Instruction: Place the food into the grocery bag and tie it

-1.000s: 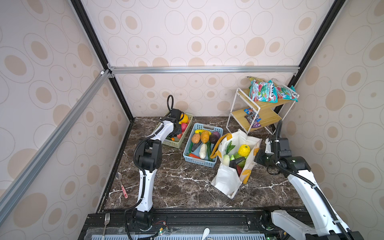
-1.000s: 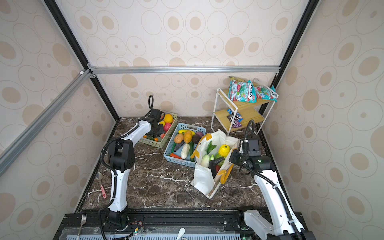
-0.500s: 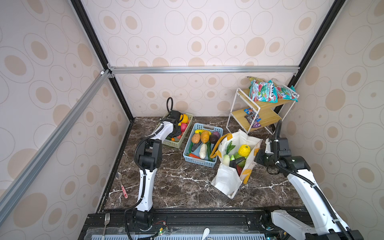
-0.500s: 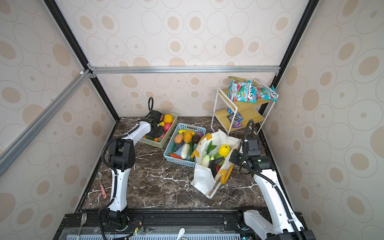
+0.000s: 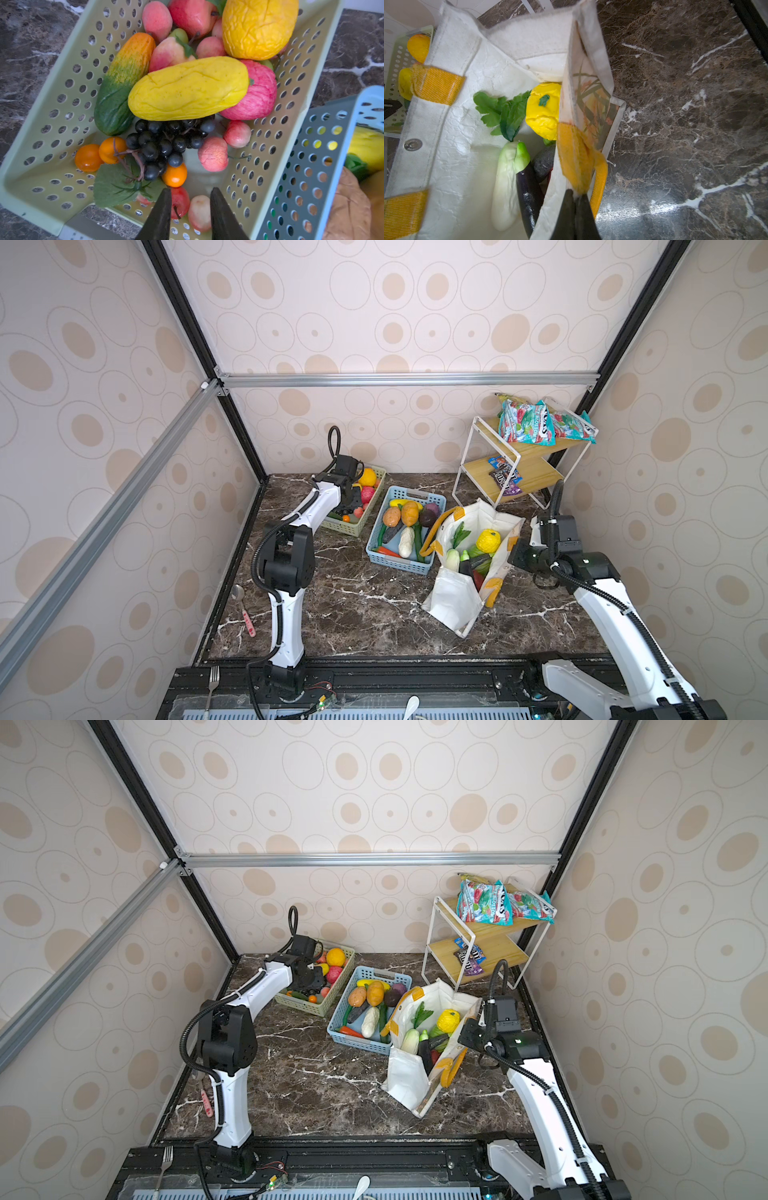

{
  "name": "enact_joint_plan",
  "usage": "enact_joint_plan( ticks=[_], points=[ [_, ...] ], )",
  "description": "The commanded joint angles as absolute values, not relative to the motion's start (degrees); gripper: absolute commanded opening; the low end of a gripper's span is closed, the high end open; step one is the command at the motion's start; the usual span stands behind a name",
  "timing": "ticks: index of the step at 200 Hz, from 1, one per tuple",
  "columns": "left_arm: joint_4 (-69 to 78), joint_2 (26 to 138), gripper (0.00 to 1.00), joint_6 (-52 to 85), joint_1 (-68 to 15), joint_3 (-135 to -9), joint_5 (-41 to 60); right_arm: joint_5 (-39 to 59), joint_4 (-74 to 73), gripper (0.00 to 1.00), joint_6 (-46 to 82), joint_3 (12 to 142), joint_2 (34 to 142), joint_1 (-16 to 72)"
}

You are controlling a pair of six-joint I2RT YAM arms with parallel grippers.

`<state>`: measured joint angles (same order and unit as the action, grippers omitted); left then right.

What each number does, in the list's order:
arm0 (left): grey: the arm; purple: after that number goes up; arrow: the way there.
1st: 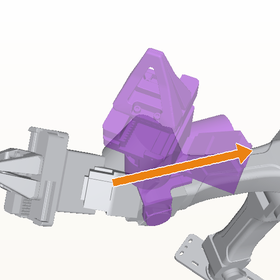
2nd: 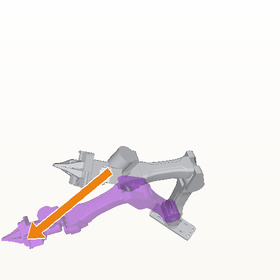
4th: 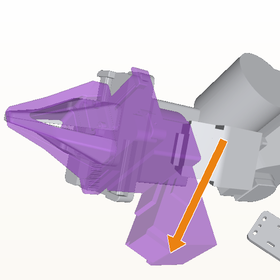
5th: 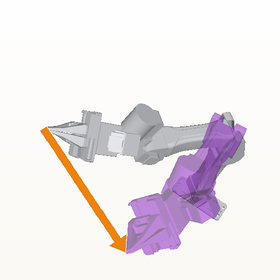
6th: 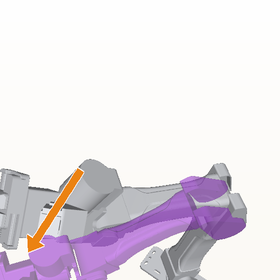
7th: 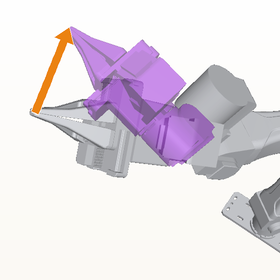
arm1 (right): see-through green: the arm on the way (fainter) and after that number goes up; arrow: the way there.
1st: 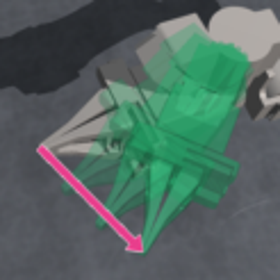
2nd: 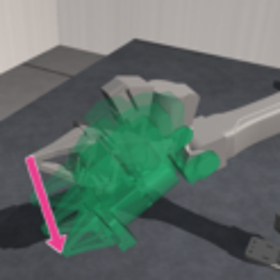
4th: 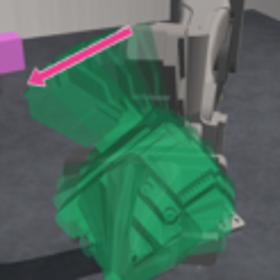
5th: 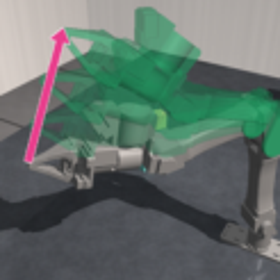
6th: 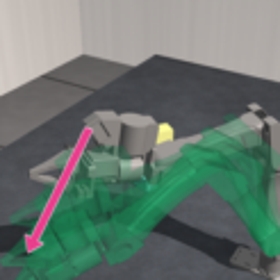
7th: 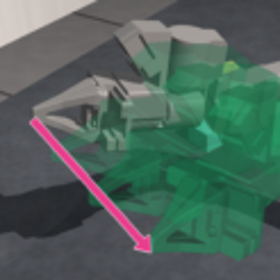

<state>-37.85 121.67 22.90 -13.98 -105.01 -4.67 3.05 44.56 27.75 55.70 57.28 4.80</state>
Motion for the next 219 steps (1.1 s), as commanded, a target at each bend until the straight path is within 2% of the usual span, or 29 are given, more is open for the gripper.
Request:
enact_joint_plan(
  ticks=[1, 51, 219],
  points=[
    [-39.3, 123.8, 0.3, 22.8, -14.1, -104.9, -6.6, 3.3, 45.5, 0.0, 27.1, 54.8, 57.9, 4.6],
    [-40.5, 128.1, 0.25, 22.4, -13.8, -107.8, -7.3, 2.5, 46.1, 0.0, 26.6, 55.2, 57.2, 4.6],
    [-48.1, 139.7, 0.37, 21.5, -12.9, -119.3, -9.9, 1.6, 46.2, 0.0, 25.7, 57.7, 59.4, 4.6]
  ],
)
